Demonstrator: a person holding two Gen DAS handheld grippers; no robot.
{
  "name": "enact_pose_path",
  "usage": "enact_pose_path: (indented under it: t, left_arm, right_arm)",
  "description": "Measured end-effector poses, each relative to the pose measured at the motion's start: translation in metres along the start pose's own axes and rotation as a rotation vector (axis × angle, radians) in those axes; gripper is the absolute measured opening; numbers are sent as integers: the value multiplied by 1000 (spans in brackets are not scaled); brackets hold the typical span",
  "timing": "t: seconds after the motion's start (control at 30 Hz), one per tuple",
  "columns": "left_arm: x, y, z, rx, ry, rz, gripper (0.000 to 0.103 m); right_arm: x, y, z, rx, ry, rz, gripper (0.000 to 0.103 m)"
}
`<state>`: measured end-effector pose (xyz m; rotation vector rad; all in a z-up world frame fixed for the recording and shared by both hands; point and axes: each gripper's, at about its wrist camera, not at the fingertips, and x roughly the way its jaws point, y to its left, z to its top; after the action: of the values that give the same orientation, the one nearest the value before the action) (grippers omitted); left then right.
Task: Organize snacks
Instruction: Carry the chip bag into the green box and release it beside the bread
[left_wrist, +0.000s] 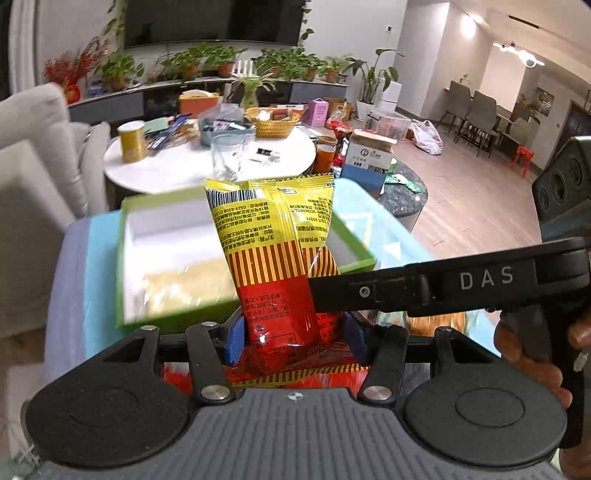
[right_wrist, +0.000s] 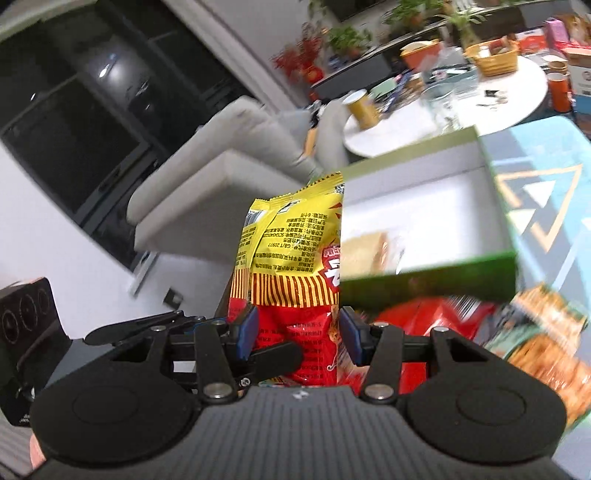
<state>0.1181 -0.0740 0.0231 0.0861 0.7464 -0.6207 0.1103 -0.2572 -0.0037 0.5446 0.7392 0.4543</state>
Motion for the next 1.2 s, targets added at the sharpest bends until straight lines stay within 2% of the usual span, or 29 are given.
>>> enact_pose_path:
  t: [0.2,0.47,0.77,0.9,1.0,1.07,1.2]
  left_arm:
    - [38,-10,32,31,-10,-14,50]
    - [85,3,52,-17,20,-50,50]
    - [123,24,49,-66,86,-59,50]
    - [136,28,45,-80,123,-55,50]
    - [142,29,42,-83,157,-49,50]
    - [142,28,38,-84,177,-41,52]
    - [135,29,33,-89,187,-6,52]
  right_arm:
    - [2,-23,30,33,-40,-42,56]
    - [21,-50,49,63,-29,-83,56]
    - [50,-75,56,100,18,-118,56]
    - [56,-80,55,103,34,-162,56]
    - [56,-80,54,86,27,-212,56]
    - [52,-81,53,89,18,-205,62]
    - [41,-78,51,83,3,-211,63]
